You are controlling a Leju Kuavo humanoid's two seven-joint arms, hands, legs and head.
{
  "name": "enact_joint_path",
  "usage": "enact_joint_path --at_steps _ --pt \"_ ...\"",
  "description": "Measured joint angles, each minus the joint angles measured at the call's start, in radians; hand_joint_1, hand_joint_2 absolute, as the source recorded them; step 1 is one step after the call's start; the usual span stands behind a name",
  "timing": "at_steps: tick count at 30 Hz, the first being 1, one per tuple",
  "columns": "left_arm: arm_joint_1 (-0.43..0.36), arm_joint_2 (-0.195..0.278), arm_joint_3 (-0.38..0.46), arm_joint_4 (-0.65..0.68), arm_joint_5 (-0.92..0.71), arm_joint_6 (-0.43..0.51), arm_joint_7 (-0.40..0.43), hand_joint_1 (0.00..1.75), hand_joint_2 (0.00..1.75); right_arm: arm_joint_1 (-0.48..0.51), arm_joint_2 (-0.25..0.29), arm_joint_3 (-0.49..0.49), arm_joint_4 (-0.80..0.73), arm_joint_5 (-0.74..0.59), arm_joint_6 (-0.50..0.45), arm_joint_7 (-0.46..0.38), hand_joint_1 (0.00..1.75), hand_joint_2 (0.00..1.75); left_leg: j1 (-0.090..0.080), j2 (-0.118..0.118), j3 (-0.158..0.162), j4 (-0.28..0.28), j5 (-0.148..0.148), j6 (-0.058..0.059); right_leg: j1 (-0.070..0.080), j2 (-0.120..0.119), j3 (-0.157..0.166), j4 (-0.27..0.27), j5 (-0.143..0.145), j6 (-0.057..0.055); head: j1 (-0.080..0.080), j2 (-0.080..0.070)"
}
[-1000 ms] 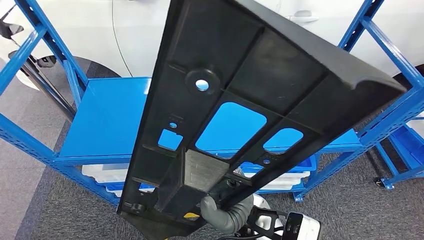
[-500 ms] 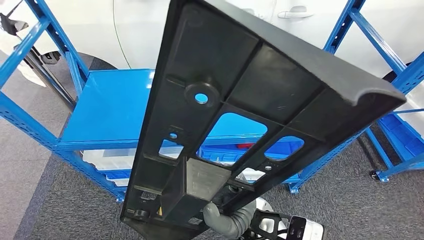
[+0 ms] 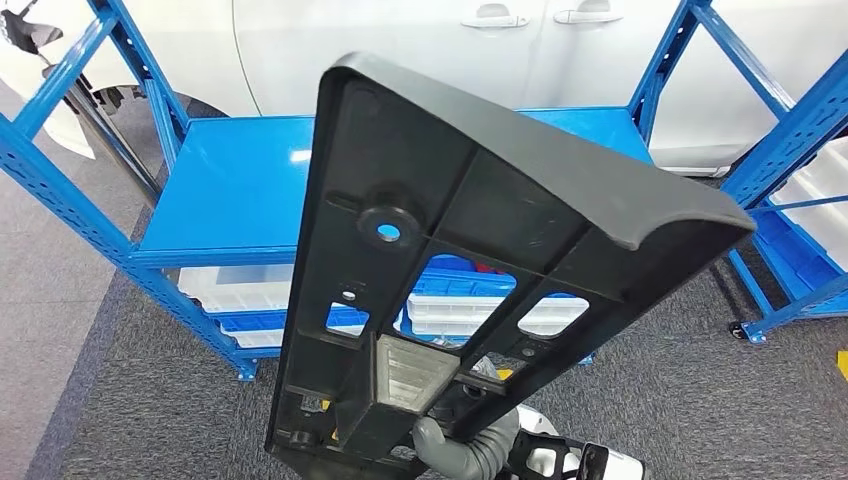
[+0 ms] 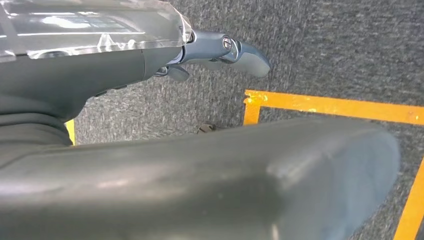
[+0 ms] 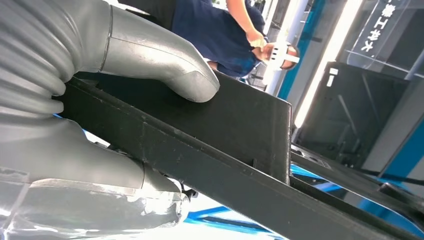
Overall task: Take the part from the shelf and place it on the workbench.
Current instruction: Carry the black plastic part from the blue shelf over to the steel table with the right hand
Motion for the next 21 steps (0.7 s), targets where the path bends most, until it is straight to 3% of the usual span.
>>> enact_joint_path --at_steps 3,4,6,8,9,10,11,13,15,16,18,19,21 --pt "0.0 0.0 0.0 0.0 -0.004 0.006 0.001 0.0 0.0 0.004 -0.008 -0.001 -0.005 0.004 -0.016 0.0 1.75 1.75 0.002 -0.001 -0.004 -0.002 0.017 -0.018 0.003 -0.001 -0.001 -0.024 0.009 -0.022 0.0 0.0" --pt "0.001 0.0 0.0 0.0 -0.006 0.007 0.001 0.0 0.0 0.004 -0.009 -0.001 -0.006 0.005 -0.023 0.0 1.75 1.75 0.003 -0.002 -0.01 0.008 0.004 -0.023 0.002 -0.002 -0.007 -0.026 0.019 -0.031 0.0 0.0" --pt "0.001 0.001 0.0 0.0 -0.01 0.005 0.002 0.0 0.0 0.004 -0.013 -0.001 -0.008 0.009 -0.034 0.0 1.75 1.75 0.005 -0.003 -0.036 0.082 -0.072 -0.031 -0.001 -0.006 -0.026 -0.03 0.041 -0.045 0.0 0.0" --pt "0.001 0.001 0.0 0.0 -0.012 0.0 0.002 0.0 0.0 0.005 -0.016 -0.001 -0.009 0.012 -0.038 0.0 1.75 1.75 0.005 -0.003 -0.072 0.213 -0.164 -0.038 0.002 -0.006 -0.051 -0.029 0.06 -0.051 0.0 0.0" --pt "0.001 0.001 0.0 0.0 -0.012 -0.002 0.002 0.0 0.0 0.006 -0.018 -0.001 -0.009 0.013 -0.038 0.0 1.75 1.75 0.005 -0.003 -0.079 0.264 -0.182 -0.039 0.004 -0.007 -0.065 -0.027 0.07 -0.051 0.0 0.0" --pt "0.001 0.001 0.0 0.0 -0.013 -0.003 0.002 0.0 0.0 0.007 -0.02 -0.001 -0.009 0.014 -0.038 0.0 1.75 1.75 0.005 -0.003 -0.072 0.286 -0.178 -0.039 0.005 -0.007 -0.079 -0.024 0.079 -0.051 0.0 0.0" --pt "0.0 0.001 0.0 0.0 -0.013 -0.004 0.002 0.0 0.0 0.007 -0.022 -0.001 -0.009 0.014 -0.038 0.0 1.75 1.75 0.005 -0.003 -0.047 0.272 -0.157 -0.037 0.007 -0.007 -0.093 -0.021 0.087 -0.049 0.0 0.0" --pt "-0.002 0.001 0.0 0.0 -0.013 -0.005 0.002 0.0 0.0 0.007 -0.024 -0.001 -0.01 0.014 -0.036 0.0 1.75 1.75 0.004 -0.003 0.054 0.15 -0.116 -0.027 0.009 -0.006 -0.115 -0.014 0.102 -0.045 0.0 0.0" --pt "-0.005 0.001 0.0 0.0 -0.011 -0.005 -0.001 0.0 0.0 0.006 -0.025 -0.001 -0.012 0.014 -0.032 0.0 1.75 1.75 -0.002 -0.004 0.144 0.016 -0.118 -0.015 0.011 -0.007 -0.126 -0.009 0.116 -0.036 0.0 0.0" --pt "-0.007 0.001 0.0 0.0 -0.009 -0.005 -0.002 0.0 0.0 0.004 -0.026 -0.001 -0.013 0.014 -0.028 0.0 1.75 1.75 -0.006 -0.004 0.163 -0.017 -0.125 -0.01 0.011 -0.007 -0.129 -0.009 0.122 -0.03 0.0 0.0" --pt "-0.006 0.001 0.002 0.0 -0.006 -0.003 -0.005 0.0 0.0 -0.001 -0.027 -0.001 -0.013 0.013 -0.018 0.0 1.75 1.75 -0.008 -0.003 0.159 -0.032 -0.116 0.001 0.009 -0.008 -0.132 -0.009 0.134 -0.017 0.0 0.0" --pt "-0.006 0.0 0.003 0.0 -0.003 -0.001 -0.004 0.0 0.0 -0.003 -0.028 -0.001 -0.013 0.012 -0.012 0.0 1.75 1.75 -0.007 -0.001 0.153 -0.035 -0.107 0.008 0.007 -0.006 -0.138 -0.002 0.124 -0.011 0.0 0.0" --pt "-0.006 0.0 0.008 0.001 0.003 0.01 0.01 0.0 0.0 -0.01 -0.029 0.0 -0.013 0.006 0.002 0.0 1.75 1.75 -0.003 0.004 0.131 -0.04 -0.083 0.021 0.003 -0.003 -0.166 0.064 0.054 0.0 0.0 0.0"
